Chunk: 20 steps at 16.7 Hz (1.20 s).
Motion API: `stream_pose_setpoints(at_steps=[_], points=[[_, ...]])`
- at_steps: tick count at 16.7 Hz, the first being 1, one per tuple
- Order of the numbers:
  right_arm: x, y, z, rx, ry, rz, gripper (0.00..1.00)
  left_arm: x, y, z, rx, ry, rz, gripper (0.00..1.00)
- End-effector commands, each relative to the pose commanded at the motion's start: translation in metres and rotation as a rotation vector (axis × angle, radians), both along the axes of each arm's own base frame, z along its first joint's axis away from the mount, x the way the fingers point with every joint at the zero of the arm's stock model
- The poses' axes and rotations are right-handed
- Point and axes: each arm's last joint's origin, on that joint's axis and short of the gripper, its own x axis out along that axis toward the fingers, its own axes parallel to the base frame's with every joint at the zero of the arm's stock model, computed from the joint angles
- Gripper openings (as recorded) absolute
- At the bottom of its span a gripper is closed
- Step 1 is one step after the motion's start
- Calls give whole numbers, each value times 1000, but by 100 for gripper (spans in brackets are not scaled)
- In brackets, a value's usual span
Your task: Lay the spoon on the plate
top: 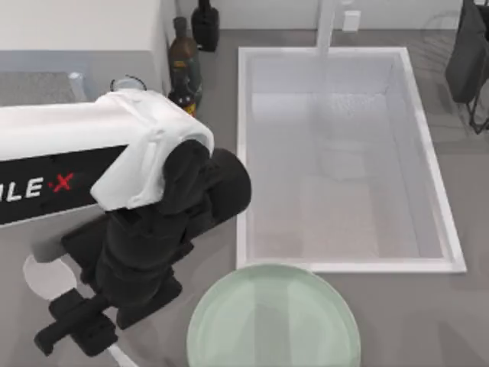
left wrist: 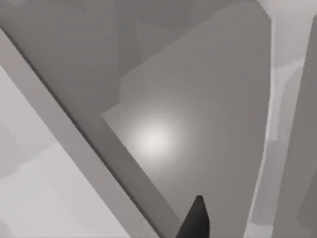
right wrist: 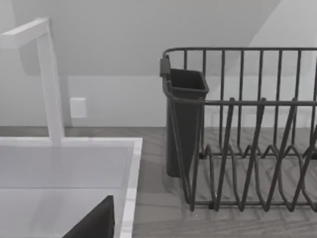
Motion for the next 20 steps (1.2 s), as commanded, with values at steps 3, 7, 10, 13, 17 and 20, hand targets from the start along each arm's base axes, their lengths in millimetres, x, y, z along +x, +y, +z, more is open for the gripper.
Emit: stream_pose_setpoints(at_steps=[3,7,10,13,17,20], points=[[0,0,0,0,0,0,100,-2,-35,-2,-53,-139,237,0],[0,0,0,0,0,0,100,-4,-77,-4,-152,-247,512,0],[0,0,0,0,0,0,100,-4,-99,-4,-217,-279,656,0],[0,0,0,0,0,0,100,-5,-111,-5,-254,-287,725,0],[0,0,0,0,0,0,100,-5,-112,-5,-257,-287,730,0],[0,0,0,0,0,0,100,-4,-110,-4,-256,-288,732,0]])
